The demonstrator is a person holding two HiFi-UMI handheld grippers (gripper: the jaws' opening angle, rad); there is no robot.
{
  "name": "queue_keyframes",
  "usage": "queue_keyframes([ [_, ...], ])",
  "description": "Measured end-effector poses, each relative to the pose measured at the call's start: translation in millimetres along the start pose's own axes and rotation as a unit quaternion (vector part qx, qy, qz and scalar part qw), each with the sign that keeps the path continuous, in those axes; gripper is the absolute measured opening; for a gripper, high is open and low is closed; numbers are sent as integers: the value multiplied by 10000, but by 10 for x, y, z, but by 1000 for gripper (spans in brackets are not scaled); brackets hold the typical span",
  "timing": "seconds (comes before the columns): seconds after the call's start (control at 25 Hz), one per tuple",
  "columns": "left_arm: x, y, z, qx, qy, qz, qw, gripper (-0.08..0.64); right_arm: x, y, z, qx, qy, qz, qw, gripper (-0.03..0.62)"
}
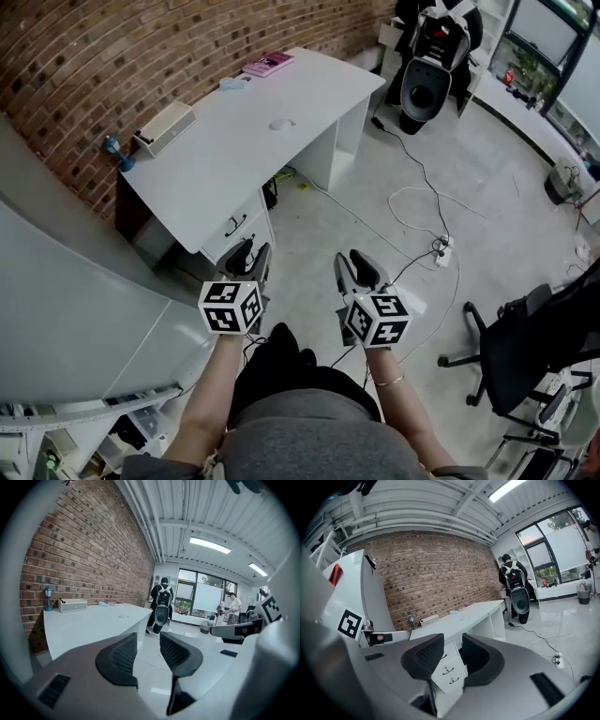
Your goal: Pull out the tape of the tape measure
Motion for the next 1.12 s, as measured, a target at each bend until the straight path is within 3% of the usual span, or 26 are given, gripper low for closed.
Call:
queue_keyframes([
  [0.48, 758, -205, 460, 2, 24, 100, 9999, 186, 664, -238, -255, 82, 117, 53, 9999, 124],
  [1.12, 2051, -979, 1418, 217, 243, 171, 9993, 204, 2124, -956, -371, 101, 387, 17, 9992, 115],
])
Point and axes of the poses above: the fingertips, and each gripper's own axes: x forward along the fingers, z to its left, y out of its underside, the point moved 8 cm from there along -x, backward along the fingers, and after that the axes turned 5 degrees about z, right-handed, at the moved point
